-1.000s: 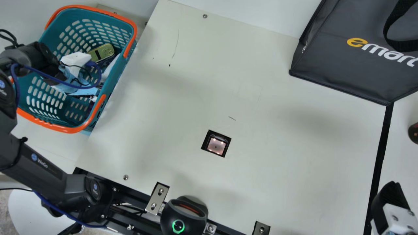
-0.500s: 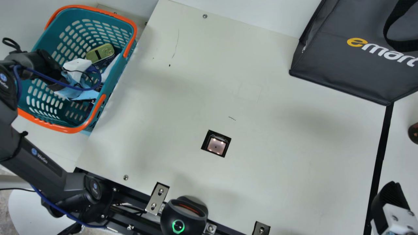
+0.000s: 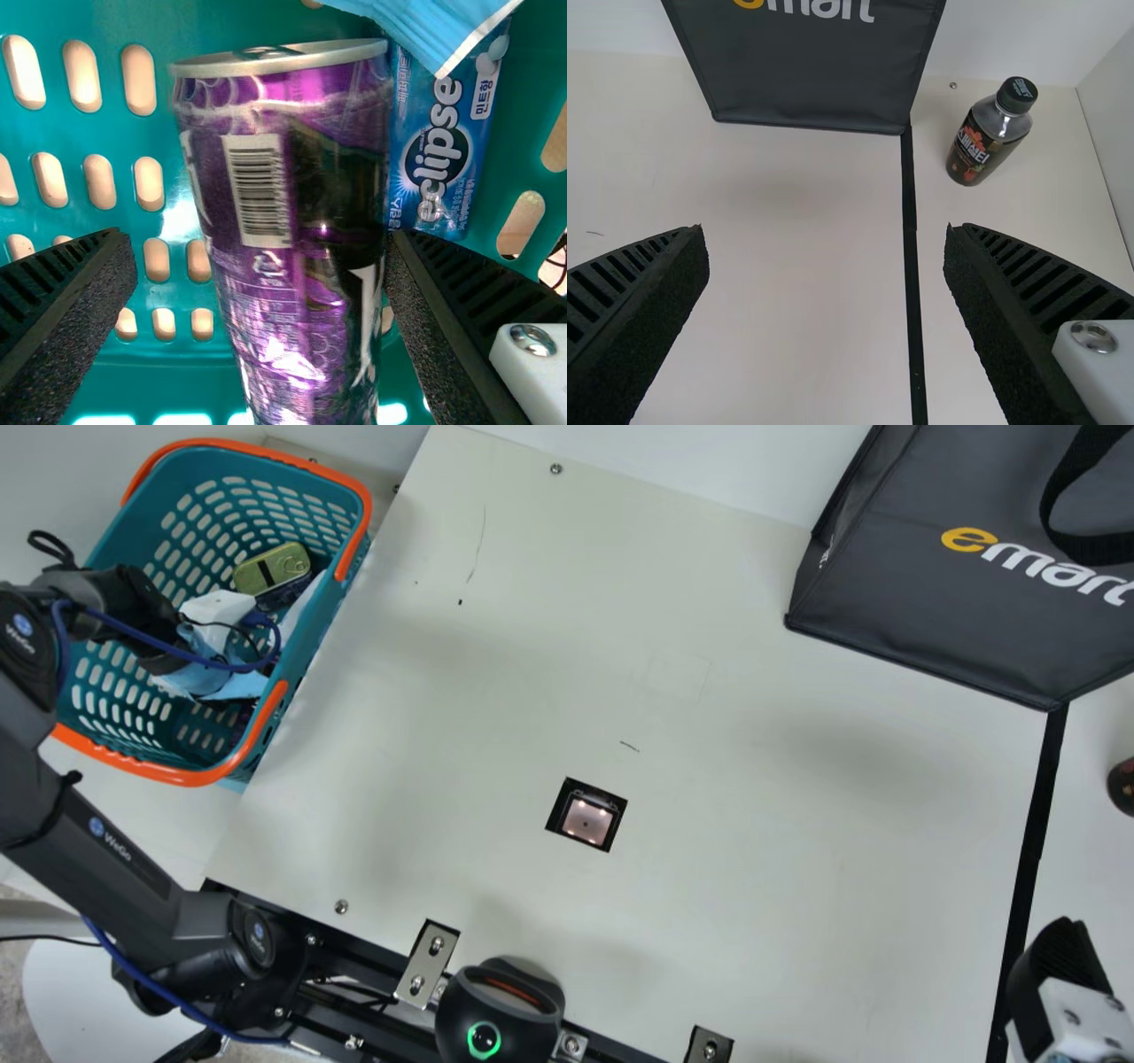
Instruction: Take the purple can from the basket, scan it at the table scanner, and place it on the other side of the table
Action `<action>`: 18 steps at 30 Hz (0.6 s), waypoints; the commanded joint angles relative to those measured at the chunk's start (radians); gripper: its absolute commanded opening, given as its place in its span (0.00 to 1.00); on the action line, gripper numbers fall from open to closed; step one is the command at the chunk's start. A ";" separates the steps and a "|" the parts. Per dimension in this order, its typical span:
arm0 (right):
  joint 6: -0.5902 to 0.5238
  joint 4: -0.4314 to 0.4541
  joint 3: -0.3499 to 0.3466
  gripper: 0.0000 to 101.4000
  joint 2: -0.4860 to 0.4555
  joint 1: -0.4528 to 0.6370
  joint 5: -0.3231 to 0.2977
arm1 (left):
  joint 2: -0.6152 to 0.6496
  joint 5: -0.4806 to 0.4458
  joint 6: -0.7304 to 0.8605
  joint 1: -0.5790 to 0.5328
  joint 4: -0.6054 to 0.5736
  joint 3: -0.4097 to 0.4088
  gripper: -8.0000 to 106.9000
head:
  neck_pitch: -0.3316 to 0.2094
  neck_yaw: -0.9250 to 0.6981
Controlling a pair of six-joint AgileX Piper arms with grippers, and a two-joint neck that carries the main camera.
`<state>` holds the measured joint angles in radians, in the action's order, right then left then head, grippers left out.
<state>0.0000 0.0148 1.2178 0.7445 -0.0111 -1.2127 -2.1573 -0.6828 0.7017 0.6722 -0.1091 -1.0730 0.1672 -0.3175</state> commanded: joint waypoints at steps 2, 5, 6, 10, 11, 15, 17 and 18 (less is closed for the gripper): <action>0.000 0.000 0.000 0.94 0.000 0.000 0.000 | -0.011 0.006 -0.020 -0.005 0.017 -0.004 0.85 | -0.029 -0.004; 0.000 0.000 0.000 0.94 0.000 0.000 0.000 | -0.018 0.000 -0.039 -0.009 0.031 -0.006 0.85 | -0.029 -0.004; 0.000 0.000 0.000 0.94 0.000 0.000 0.000 | -0.019 -0.002 -0.044 -0.011 0.035 -0.006 0.85 | -0.029 -0.004; 0.000 0.000 0.000 0.94 0.000 0.000 0.000 | -0.021 -0.004 -0.057 -0.016 0.044 -0.005 0.68 | -0.029 -0.004; 0.000 0.000 0.000 0.94 0.000 0.000 0.000 | -0.021 -0.003 -0.058 -0.016 0.043 -0.004 0.62 | -0.029 -0.004; 0.000 0.000 0.000 0.94 0.000 0.000 0.000 | -0.018 0.005 -0.051 -0.015 0.022 -0.001 0.39 | -0.029 -0.004; 0.000 0.000 0.000 0.94 0.000 0.000 0.000 | -0.014 0.007 -0.043 -0.011 0.008 -0.002 0.27 | -0.029 -0.004; 0.000 -0.001 0.000 0.94 0.000 0.000 0.000 | -0.013 0.008 -0.040 -0.010 0.001 -0.002 0.21 | -0.029 -0.004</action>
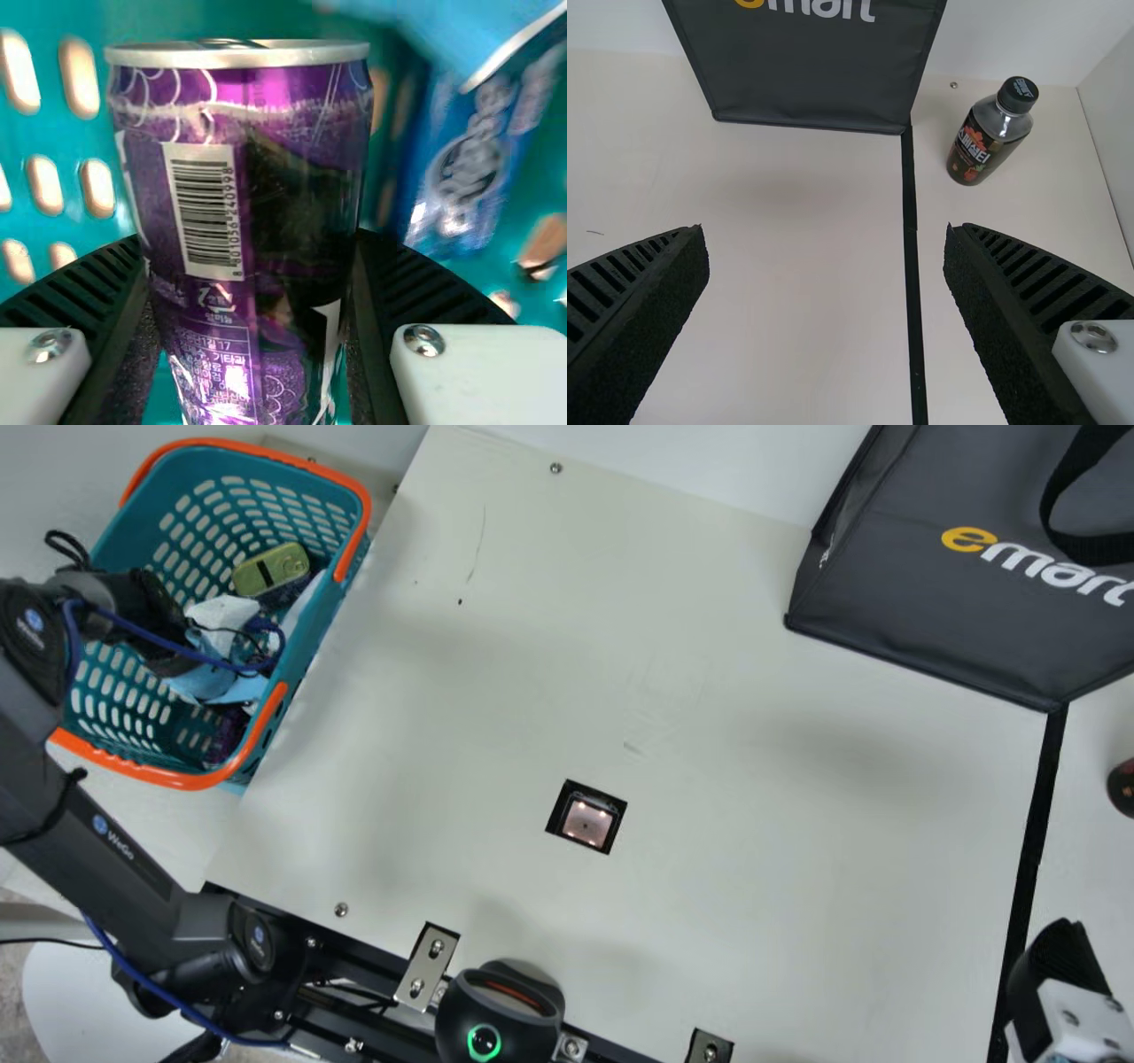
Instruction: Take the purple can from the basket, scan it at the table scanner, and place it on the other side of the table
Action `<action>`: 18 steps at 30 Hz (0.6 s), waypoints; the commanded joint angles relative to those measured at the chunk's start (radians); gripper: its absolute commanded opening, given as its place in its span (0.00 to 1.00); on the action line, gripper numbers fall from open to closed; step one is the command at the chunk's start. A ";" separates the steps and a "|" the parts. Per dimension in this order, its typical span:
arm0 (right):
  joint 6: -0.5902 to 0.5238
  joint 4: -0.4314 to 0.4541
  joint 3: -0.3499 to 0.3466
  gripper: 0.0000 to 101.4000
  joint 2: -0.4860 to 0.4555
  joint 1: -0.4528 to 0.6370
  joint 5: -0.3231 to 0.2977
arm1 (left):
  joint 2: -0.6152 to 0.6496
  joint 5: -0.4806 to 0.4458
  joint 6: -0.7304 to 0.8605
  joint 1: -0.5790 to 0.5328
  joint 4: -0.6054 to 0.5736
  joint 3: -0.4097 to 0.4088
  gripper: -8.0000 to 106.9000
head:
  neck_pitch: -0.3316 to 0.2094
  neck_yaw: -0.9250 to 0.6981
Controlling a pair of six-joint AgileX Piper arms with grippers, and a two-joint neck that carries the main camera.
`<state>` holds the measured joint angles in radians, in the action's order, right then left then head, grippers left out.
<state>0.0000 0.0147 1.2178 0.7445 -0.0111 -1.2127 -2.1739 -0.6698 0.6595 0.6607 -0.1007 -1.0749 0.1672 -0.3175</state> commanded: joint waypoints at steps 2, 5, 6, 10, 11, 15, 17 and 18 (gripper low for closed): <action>0.000 0.000 0.000 0.94 0.000 0.000 0.000 | 0.007 -0.001 0.008 0.006 -0.018 -0.001 0.10 | -0.029 -0.004; 0.000 0.000 0.000 0.94 0.000 0.000 0.000 | 0.015 0.002 0.017 0.014 -0.033 -0.002 0.00 | -0.029 -0.004; 0.000 0.000 0.000 0.94 0.000 0.000 0.000 | 0.018 0.003 0.020 0.017 -0.038 -0.003 0.00 | -0.029 -0.004; 0.000 0.000 0.000 0.94 0.000 0.000 0.000 | 0.035 0.007 0.034 0.027 -0.057 -0.005 0.00 | -0.029 -0.004; 0.000 0.000 0.000 0.94 0.000 0.000 0.000 | 0.041 0.008 0.038 0.029 -0.062 -0.005 0.00 | -0.029 -0.004; 0.000 0.000 0.000 0.94 0.000 0.000 0.000 | 0.074 0.014 0.063 0.037 -0.090 -0.005 0.00 | -0.029 -0.004; 0.000 0.000 0.000 0.94 0.000 0.000 0.000 | 0.092 0.011 0.074 0.041 -0.106 -0.005 0.00 | -0.029 -0.004; 0.000 0.000 0.000 0.94 0.000 0.000 0.000 | 0.100 0.010 0.079 0.042 -0.114 -0.006 0.00 | -0.029 -0.004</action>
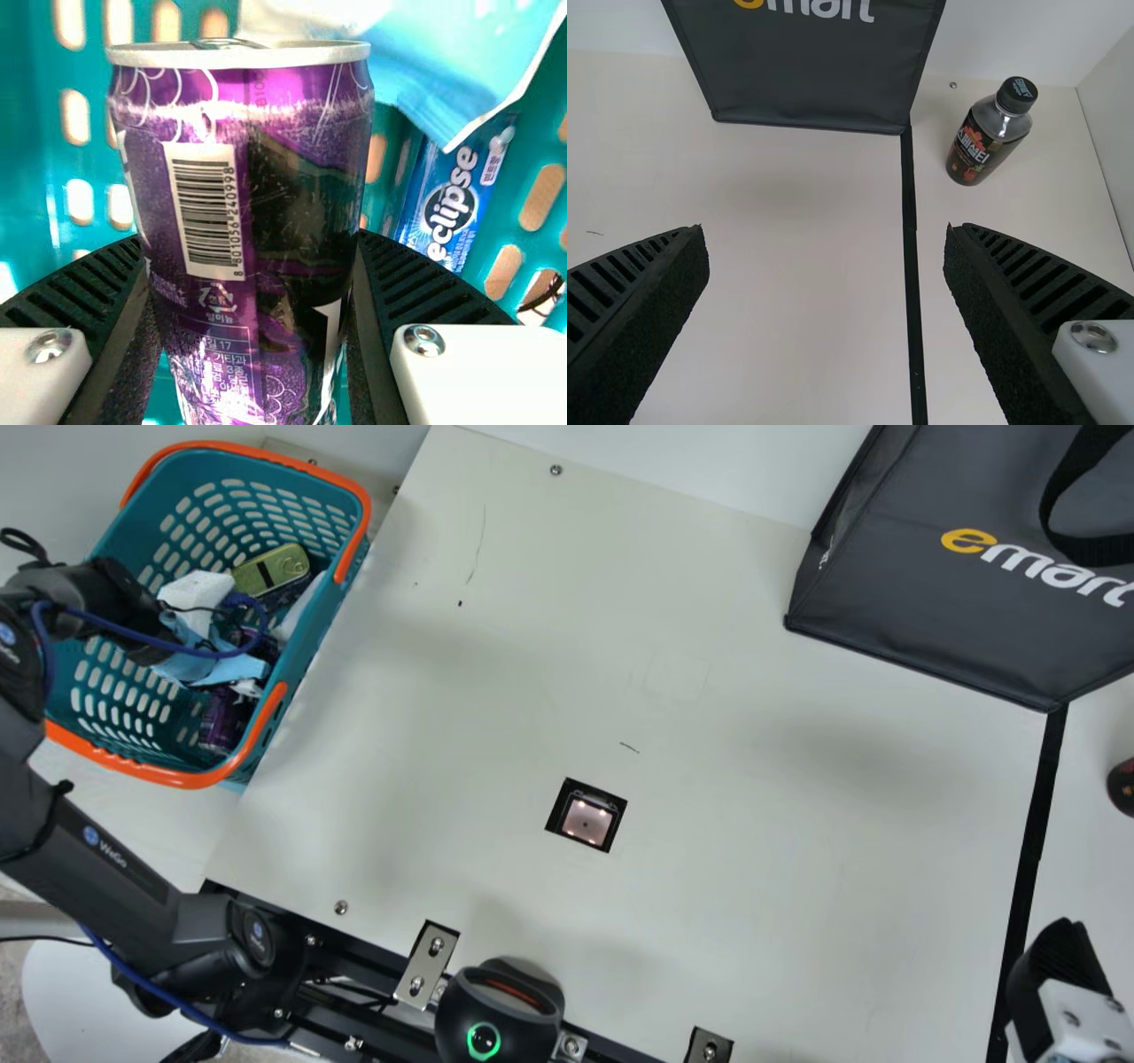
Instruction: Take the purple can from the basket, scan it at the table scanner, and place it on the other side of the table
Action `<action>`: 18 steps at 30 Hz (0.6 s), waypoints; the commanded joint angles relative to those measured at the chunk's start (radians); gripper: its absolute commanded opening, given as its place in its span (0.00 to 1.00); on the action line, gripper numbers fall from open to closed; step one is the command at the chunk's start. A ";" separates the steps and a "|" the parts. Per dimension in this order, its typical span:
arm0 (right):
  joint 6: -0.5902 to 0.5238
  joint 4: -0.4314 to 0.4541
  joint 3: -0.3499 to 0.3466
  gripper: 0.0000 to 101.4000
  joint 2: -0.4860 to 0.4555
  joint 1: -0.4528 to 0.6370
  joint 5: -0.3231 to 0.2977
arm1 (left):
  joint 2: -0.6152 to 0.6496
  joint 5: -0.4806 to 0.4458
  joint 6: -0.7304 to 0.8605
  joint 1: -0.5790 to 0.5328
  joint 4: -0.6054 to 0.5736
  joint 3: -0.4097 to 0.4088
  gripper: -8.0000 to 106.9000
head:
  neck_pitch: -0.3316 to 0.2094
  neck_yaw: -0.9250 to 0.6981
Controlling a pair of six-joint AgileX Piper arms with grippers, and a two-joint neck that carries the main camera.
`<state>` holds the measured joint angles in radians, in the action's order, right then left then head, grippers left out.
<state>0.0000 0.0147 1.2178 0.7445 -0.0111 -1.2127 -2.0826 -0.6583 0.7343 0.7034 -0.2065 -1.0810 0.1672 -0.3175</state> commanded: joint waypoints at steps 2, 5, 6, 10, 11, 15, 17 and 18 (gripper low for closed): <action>0.000 0.000 0.000 0.94 0.000 0.000 0.000 | 0.028 -0.006 0.012 0.003 -0.023 -0.003 0.00 | -0.029 -0.004; 0.000 0.000 0.000 0.94 0.000 0.000 0.000 | 0.055 -0.012 0.023 0.008 -0.047 -0.007 0.00 | -0.029 -0.004; 0.000 0.000 0.000 0.94 0.000 0.000 0.000 | 0.065 -0.014 0.027 0.010 -0.056 -0.009 0.00 | -0.029 -0.004; 0.000 0.000 0.000 0.94 0.000 0.000 0.000 | 0.109 -0.012 0.048 0.014 -0.101 -0.015 0.00 | -0.029 -0.004; 0.000 0.000 0.000 0.94 0.000 0.000 0.000 | 0.121 -0.010 0.055 0.015 -0.116 -0.016 0.00 | -0.029 -0.004; 0.000 0.000 0.000 0.94 0.000 0.000 0.000 | 0.170 0.007 0.084 0.016 -0.178 -0.018 0.00 | -0.029 -0.004; 0.000 0.000 0.000 0.94 0.000 0.000 0.000 | 0.194 0.020 0.099 0.015 -0.211 -0.020 0.00 | -0.029 -0.004; 0.000 0.000 0.000 0.94 0.000 0.000 0.000 | 0.206 0.027 0.106 0.014 -0.228 -0.020 0.00 | -0.029 -0.004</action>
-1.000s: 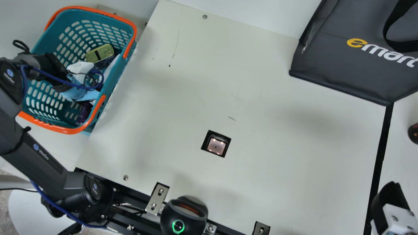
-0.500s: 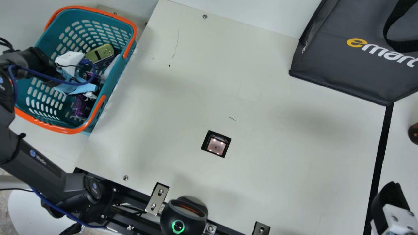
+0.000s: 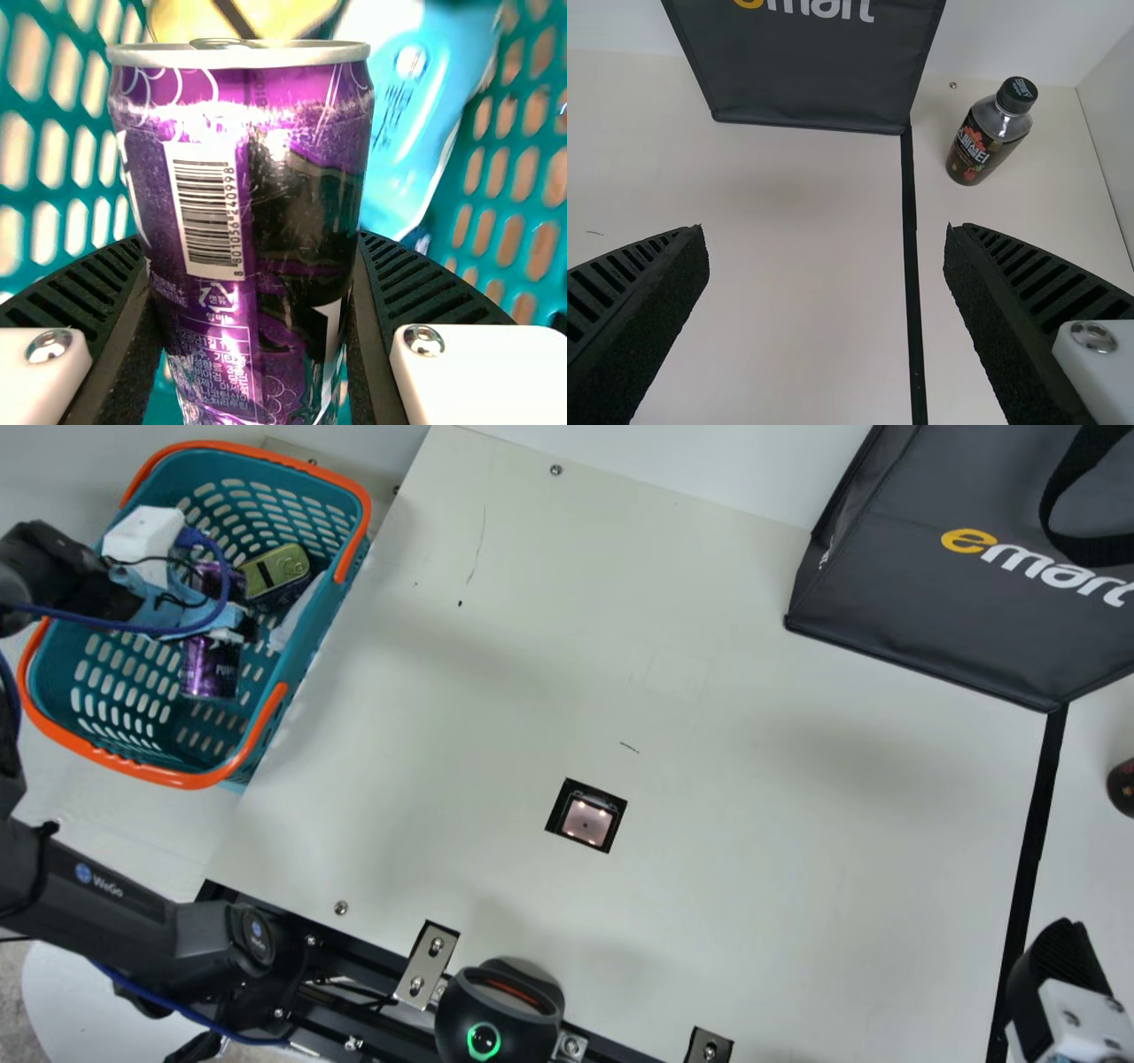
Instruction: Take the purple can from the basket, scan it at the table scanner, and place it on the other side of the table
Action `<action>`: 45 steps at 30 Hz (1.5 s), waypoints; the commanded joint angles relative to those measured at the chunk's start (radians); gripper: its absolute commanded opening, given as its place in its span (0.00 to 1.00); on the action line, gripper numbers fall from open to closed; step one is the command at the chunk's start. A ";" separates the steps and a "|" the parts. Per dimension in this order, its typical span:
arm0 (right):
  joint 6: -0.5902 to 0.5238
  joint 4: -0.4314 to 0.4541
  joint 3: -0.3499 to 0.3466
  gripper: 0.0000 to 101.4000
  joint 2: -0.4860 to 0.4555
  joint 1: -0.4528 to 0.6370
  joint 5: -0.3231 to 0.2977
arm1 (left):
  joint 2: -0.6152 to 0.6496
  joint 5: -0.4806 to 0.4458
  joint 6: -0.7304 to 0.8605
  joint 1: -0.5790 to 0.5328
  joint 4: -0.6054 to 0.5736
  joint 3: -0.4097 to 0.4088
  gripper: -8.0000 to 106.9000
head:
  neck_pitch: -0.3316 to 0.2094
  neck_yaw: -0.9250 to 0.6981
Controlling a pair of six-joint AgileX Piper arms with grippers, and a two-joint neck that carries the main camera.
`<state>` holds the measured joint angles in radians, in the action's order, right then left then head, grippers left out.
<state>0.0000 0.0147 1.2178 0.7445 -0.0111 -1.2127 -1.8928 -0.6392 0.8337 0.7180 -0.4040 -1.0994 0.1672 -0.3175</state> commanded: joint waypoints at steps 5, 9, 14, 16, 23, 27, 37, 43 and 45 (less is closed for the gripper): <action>0.000 0.000 0.000 0.94 0.000 0.000 0.000 | 0.073 0.050 0.036 -0.012 -0.113 -0.007 0.00 | -0.029 -0.004; 0.000 0.000 0.000 0.94 0.000 0.000 0.000 | 0.118 0.084 0.037 -0.031 -0.159 -0.015 0.00 | -0.029 -0.004; 0.000 0.000 0.000 0.94 0.000 0.000 0.000 | 0.176 0.123 0.015 -0.062 -0.191 -0.026 0.00 | -0.029 -0.004; 0.000 0.000 0.000 0.94 0.000 0.000 0.000 | 0.199 0.142 0.003 -0.078 -0.199 -0.031 0.00 | -0.029 -0.004; 0.000 0.000 0.000 0.94 0.000 0.000 0.000 | 0.274 0.209 -0.042 -0.143 -0.221 -0.043 0.00 | -0.029 -0.004; 0.000 0.000 0.000 0.94 0.000 0.000 0.000 | 0.315 0.248 -0.065 -0.186 -0.226 -0.042 0.00 | -0.029 -0.004; 0.000 0.000 0.000 0.94 0.000 0.000 0.000 | 0.404 0.309 -0.162 -0.300 -0.186 -0.032 0.00 | -0.029 -0.004; 0.000 0.000 0.000 0.94 0.000 0.000 0.000 | 0.459 0.322 -0.239 -0.375 -0.139 -0.020 0.00 | -0.029 -0.004; 0.000 0.000 0.000 0.94 0.000 0.000 0.000 | 0.479 0.324 -0.266 -0.402 -0.122 -0.014 0.00 | -0.029 -0.004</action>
<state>0.0000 0.0147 1.2178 0.7445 -0.0111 -1.2127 -1.4243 -0.3165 0.5852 0.3332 -0.5331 -1.1152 0.1672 -0.3191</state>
